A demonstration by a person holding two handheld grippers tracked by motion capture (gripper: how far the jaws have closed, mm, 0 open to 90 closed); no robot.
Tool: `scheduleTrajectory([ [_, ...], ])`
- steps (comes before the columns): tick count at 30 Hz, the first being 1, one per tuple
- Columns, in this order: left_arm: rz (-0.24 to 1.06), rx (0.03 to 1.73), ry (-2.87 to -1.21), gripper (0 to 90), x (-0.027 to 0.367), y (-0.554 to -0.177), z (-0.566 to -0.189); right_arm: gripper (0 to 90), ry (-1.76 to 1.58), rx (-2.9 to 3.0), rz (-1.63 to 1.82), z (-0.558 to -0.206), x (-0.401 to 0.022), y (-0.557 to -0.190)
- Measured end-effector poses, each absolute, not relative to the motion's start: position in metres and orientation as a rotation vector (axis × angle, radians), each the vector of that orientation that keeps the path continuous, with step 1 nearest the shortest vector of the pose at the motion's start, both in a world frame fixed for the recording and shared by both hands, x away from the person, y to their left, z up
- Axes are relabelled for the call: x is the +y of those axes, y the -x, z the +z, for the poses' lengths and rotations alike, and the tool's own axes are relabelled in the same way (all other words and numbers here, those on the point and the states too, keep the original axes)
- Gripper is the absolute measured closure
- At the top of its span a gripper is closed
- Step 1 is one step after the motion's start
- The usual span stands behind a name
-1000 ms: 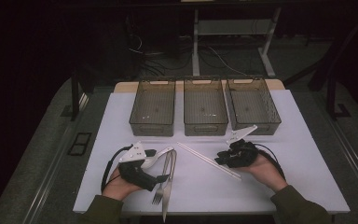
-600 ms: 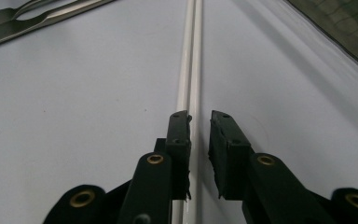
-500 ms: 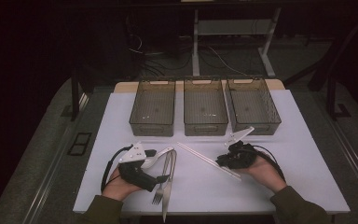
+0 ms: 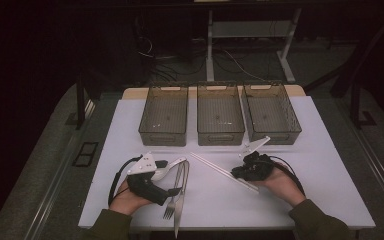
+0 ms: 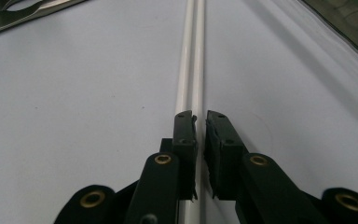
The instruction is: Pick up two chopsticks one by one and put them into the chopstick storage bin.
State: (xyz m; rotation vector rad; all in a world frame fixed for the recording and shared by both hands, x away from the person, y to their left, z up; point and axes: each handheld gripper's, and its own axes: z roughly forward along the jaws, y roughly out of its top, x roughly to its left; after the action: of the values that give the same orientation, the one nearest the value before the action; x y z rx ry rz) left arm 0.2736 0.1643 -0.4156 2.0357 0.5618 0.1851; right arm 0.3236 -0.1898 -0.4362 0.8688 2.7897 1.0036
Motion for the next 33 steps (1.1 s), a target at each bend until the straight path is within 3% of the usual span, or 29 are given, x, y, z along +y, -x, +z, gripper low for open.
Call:
scheduleTrajectory([
  [33, 0.185, 0.556, -2.037, 0.1, 0.1643, -0.273, -0.4145, 84.5, -0.818, 2.742, 0.922, -0.439, -0.1812, -0.3204],
])
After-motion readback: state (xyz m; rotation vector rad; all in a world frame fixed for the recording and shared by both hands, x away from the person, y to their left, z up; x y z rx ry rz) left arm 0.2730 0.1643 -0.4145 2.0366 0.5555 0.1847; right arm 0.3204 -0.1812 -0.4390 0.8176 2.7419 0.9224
